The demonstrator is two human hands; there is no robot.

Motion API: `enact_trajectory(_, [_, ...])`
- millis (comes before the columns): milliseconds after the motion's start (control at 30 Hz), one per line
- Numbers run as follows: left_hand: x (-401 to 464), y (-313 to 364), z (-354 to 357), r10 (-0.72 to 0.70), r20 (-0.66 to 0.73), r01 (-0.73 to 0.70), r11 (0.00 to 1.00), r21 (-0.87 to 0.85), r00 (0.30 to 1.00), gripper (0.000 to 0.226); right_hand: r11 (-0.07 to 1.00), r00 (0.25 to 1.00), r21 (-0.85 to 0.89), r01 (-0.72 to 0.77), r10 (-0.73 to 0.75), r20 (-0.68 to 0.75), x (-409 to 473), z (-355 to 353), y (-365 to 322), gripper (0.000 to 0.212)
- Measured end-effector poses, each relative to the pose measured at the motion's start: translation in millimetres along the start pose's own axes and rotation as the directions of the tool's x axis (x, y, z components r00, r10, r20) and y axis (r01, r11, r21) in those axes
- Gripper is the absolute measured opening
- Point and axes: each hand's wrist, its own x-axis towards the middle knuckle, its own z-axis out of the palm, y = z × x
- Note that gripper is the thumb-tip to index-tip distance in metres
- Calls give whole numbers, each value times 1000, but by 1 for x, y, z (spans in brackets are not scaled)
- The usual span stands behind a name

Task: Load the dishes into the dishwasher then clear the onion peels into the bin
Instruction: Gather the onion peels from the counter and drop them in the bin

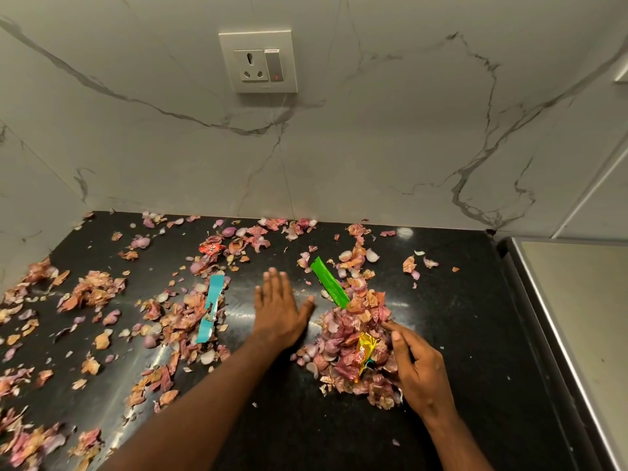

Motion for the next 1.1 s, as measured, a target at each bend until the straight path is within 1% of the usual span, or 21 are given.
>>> enact_trajectory(67, [-11,21,5,212,44,-212,977,13,976,90,1000,1000,-3,-2,2,-4,1,0,1,46])
enact_trajectory(133, [-25,37,7,371,76,-367,928,-57,926,80,1000,1000,-5,-6,6,-9,0,-1,-1,47])
enact_trajectory(200, [-36,45,4,466,50,-435,854,-284,883,70,1000,1000,-5,5,-5,-12,-1,0,-3,46])
enact_trajectory(233, [-40,46,1,488,5,-441,793,-420,873,63,1000,1000,-4,9,-9,-11,-1,0,-5,44])
enact_trajectory(300, [-46,44,-7,464,-137,-452,684,-573,875,47,1000,1000,-3,11,-12,-8,-1,-1,-6,43])
enact_trajectory(367, [-44,38,-13,392,-273,-475,661,-581,879,38,1000,1000,-6,12,-12,-9,-1,-2,-6,43])
enact_trajectory(400, [-40,34,-14,340,-318,-464,696,-548,885,39,1000,1000,-9,10,-10,-11,0,-2,-6,43])
enact_trajectory(467, [-26,19,-8,216,-351,-349,858,-378,911,53,1000,1000,-12,10,-10,-14,0,-3,-6,44])
enact_trajectory(500, [-20,11,-5,140,-296,-221,939,-263,945,66,1000,1000,-13,13,-13,-13,-1,-3,-6,44])
enact_trajectory(533, [-16,4,-3,57,-203,-89,984,-152,977,80,1000,1000,-14,13,-13,-13,-1,-3,-6,44])
enact_trajectory(567, [-17,0,0,-3,-115,-4,998,-59,993,92,1000,1000,-13,10,-10,-12,-1,-3,-6,43])
enact_trajectory(600, [-20,-1,3,-11,-48,12,1000,8,999,99,1000,1000,-12,7,-7,-13,-1,-3,-6,43])
enact_trajectory(667, [-34,6,7,102,14,-102,993,58,995,103,1000,1000,-10,9,-9,-14,-1,-3,-5,41])
enact_trajectory(733, [-51,18,11,238,58,-238,971,-6,970,95,1000,1000,-9,12,-12,-14,-1,-3,-5,43])
enact_trajectory(800, [-71,30,4,346,94,-315,917,-245,934,79,1000,1000,-5,16,-16,-17,-1,-3,-6,44])
enact_trajectory(867, [-87,35,-6,376,114,-240,767,-595,920,62,1000,999,-11,23,-24,-24,-1,-2,-8,42])
enact_trajectory(900, [-94,35,-10,350,89,-184,672,-717,932,58,1000,999,-17,23,-23,-23,-2,-2,-10,39])
enact_trajectory(933, [-99,31,-12,290,35,-158,614,-773,956,56,1000,1000,-21,21,-21,-20,-2,-1,-11,35])
enact_trajectory(1000, [-104,17,-9,157,-80,-161,616,-771,984,58,1000,1000,-27,14,-14,-15,-3,-1,-11,30])
enact_trajectory(1067, [-105,-3,-3,85,-159,-171,719,-673,984,64,999,1000,-32,14,-15,-6,-3,-2,-10,31])
enact_trajectory(1100, [-107,-13,1,77,-186,-173,797,-578,979,70,999,1000,-36,15,-15,-2,-2,-3,-10,31])
